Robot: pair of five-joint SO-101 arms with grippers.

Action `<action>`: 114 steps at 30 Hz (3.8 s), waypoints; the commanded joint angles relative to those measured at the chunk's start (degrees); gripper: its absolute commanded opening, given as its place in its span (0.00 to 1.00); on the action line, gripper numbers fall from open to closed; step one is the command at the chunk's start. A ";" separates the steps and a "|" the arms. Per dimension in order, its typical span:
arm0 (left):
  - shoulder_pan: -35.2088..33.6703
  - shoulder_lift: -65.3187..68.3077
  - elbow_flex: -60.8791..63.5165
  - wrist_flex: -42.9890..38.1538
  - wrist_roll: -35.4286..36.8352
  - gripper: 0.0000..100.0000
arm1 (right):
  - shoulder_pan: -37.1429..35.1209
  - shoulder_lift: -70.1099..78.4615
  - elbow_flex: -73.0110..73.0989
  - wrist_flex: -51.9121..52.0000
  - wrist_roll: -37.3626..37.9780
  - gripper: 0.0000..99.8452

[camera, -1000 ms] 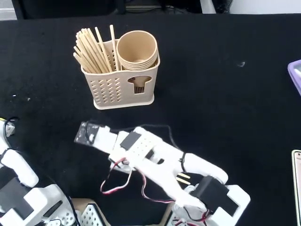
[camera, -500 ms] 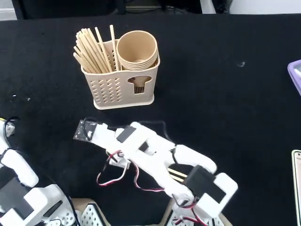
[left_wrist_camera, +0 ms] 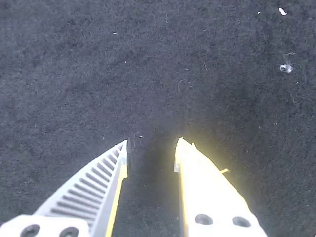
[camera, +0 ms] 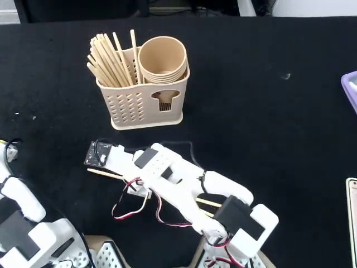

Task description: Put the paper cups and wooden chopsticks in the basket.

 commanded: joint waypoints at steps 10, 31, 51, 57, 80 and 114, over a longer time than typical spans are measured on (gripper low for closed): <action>0.22 -1.85 -0.92 -0.70 0.53 0.16 | 4.92 -17.27 -0.75 5.89 1.14 0.01; 1.36 -1.23 -1.80 2.55 0.18 0.16 | 7.82 -31.69 -27.21 3.69 -2.29 0.01; 13.76 -1.23 3.91 2.37 0.18 0.16 | 8.70 -0.66 -81.89 -5.89 -17.05 0.01; 14.37 -1.85 8.22 -3.43 0.26 0.16 | 10.46 5.76 -84.53 -11.69 -17.05 0.01; 17.63 -1.93 10.24 -4.84 0.53 0.16 | 16.18 -8.57 -40.13 -31.47 -17.14 0.01; 21.76 -1.93 16.92 -14.95 2.20 0.16 | 13.71 -36.53 12.00 18.90 1.32 0.08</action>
